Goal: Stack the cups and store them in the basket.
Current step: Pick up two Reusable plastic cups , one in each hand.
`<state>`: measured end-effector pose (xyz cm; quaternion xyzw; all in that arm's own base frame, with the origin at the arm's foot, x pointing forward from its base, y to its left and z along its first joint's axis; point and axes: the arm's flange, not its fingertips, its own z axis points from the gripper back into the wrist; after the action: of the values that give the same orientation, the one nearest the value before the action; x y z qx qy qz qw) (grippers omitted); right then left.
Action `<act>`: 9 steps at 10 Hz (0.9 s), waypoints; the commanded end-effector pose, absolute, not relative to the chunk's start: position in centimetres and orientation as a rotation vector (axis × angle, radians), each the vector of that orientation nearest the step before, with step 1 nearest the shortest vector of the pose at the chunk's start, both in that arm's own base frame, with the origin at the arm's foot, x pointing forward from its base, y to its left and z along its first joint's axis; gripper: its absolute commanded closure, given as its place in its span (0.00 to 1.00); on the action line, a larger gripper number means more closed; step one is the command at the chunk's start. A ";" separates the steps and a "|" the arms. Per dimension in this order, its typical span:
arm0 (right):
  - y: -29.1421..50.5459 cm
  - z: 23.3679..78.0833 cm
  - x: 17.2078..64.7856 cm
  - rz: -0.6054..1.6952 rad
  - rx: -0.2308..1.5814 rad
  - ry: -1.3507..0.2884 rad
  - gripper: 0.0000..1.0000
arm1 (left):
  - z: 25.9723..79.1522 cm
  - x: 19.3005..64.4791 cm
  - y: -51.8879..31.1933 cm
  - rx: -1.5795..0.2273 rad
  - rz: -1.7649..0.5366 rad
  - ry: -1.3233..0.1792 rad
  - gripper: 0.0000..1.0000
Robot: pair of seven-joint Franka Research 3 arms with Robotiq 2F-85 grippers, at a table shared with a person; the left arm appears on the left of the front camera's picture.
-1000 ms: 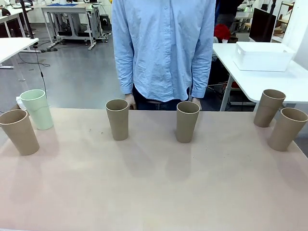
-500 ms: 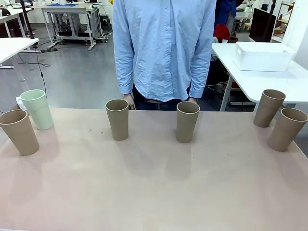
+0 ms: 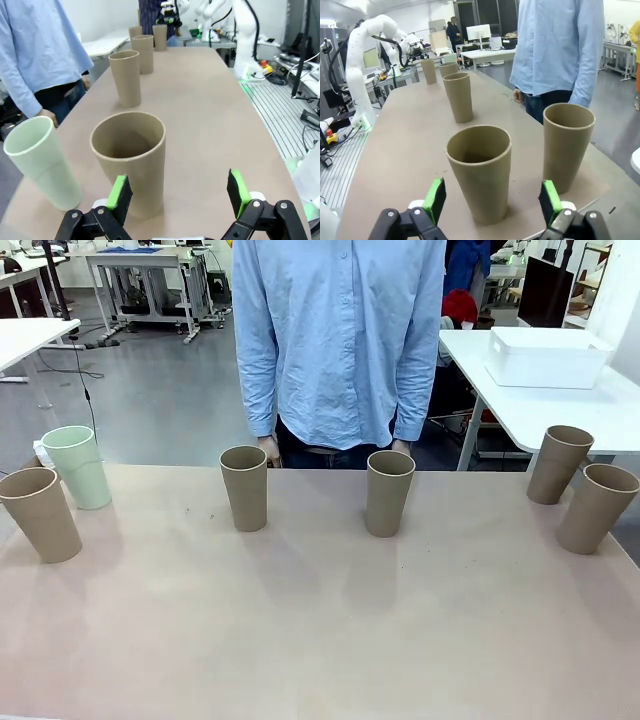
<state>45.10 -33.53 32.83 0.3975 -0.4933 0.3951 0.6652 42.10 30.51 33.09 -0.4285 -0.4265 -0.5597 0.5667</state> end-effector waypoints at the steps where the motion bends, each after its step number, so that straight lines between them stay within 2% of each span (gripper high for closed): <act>1: -33.5 33.4 45.4 0.874 0.825 -1.170 0.00 | 33.1 43.5 30.7 -1.091 -1.277 -1.047 0.00; 2: -33.5 32.8 45.1 0.892 0.898 -1.114 0.00 | 33.1 42.1 30.5 -1.007 -1.316 -1.003 0.00; 5: -33.5 32.8 45.1 0.892 0.898 -1.114 0.00 | 33.1 42.1 30.5 -1.007 -1.316 -1.003 0.00; 9: -33.5 29.5 45.5 0.946 0.939 -1.147 0.00 | 28.5 43.5 32.2 -1.123 -1.277 -1.095 0.00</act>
<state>45.51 -33.09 30.47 0.4019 -0.4969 0.3967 0.6589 42.94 31.18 28.93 -0.4614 -0.4350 -0.5409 0.5526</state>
